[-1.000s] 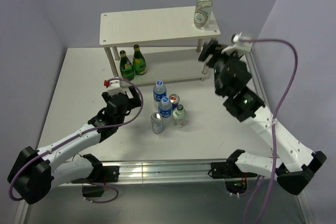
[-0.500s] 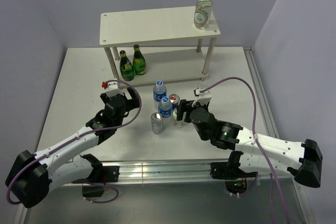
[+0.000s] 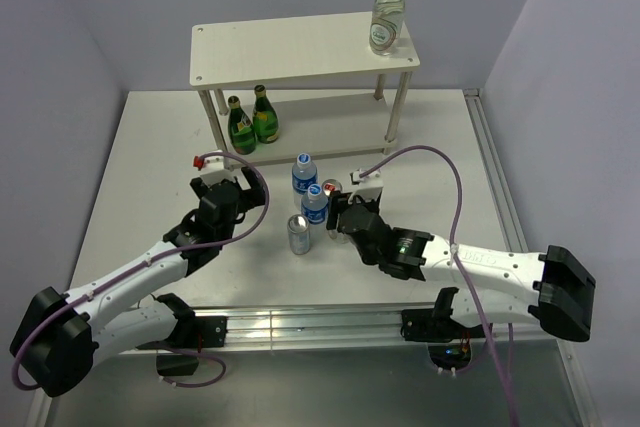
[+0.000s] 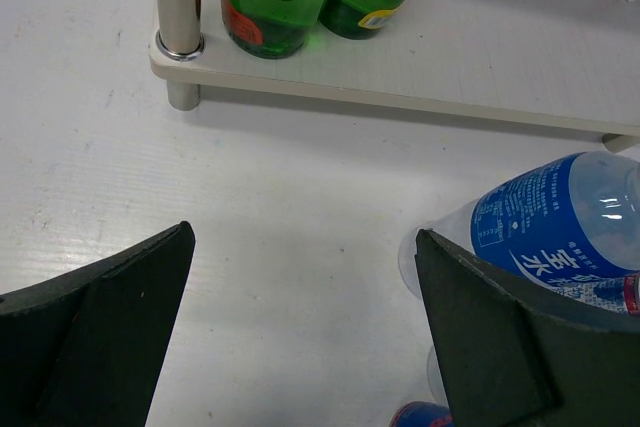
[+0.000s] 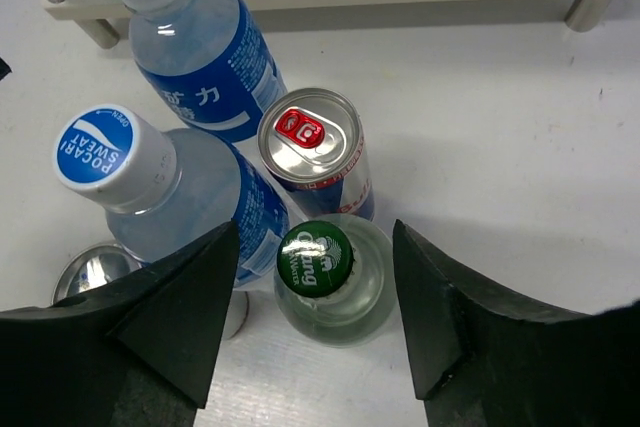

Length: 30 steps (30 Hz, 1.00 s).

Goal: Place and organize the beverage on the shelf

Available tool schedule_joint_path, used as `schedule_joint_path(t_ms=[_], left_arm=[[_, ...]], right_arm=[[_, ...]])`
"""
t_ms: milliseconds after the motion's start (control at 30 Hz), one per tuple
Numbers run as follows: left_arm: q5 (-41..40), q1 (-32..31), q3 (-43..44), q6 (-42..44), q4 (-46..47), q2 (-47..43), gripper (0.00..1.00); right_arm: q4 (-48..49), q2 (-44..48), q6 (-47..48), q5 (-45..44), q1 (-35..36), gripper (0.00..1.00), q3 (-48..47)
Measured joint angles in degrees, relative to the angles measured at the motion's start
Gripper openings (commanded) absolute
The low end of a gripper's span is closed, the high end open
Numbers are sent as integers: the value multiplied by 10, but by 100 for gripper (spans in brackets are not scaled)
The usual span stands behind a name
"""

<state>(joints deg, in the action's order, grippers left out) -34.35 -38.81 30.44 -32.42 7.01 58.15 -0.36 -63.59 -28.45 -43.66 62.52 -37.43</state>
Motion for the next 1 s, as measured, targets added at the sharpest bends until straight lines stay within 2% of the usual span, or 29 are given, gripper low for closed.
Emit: schedule_joint_path(t_ms=[133, 300, 367, 467, 567, 600, 667, 833, 1000], left_arm=[[0, 0, 0, 0, 0, -2, 99], [0, 0, 0, 0, -2, -2, 99], [0, 0, 0, 0, -3, -2, 99], [0, 0, 0, 0, -4, -2, 99], [0, 0, 0, 0, -4, -2, 99], [-1, 0, 0, 0, -4, -2, 99], [-1, 0, 0, 0, -4, -2, 100], [-5, 0, 0, 0, -5, -3, 99], [-10, 0, -1, 0, -8, -10, 99]], right_arm=[[13, -12, -4, -8, -2, 59, 0], [25, -40, -7, -10, -9, 56, 0], [28, -48, -7, -10, -11, 50, 1], [34, -56, -6, -17, -13, 40, 2], [42, -60, 6, -37, -16, 22, 2], [43, -60, 6, -37, -18, 10, 1], [42, -61, 6, -38, -18, 2, 0], [-3, -61, 10, -29, -18, 0, -23], [-91, -50, 37, -32, -18, 0, -83]])
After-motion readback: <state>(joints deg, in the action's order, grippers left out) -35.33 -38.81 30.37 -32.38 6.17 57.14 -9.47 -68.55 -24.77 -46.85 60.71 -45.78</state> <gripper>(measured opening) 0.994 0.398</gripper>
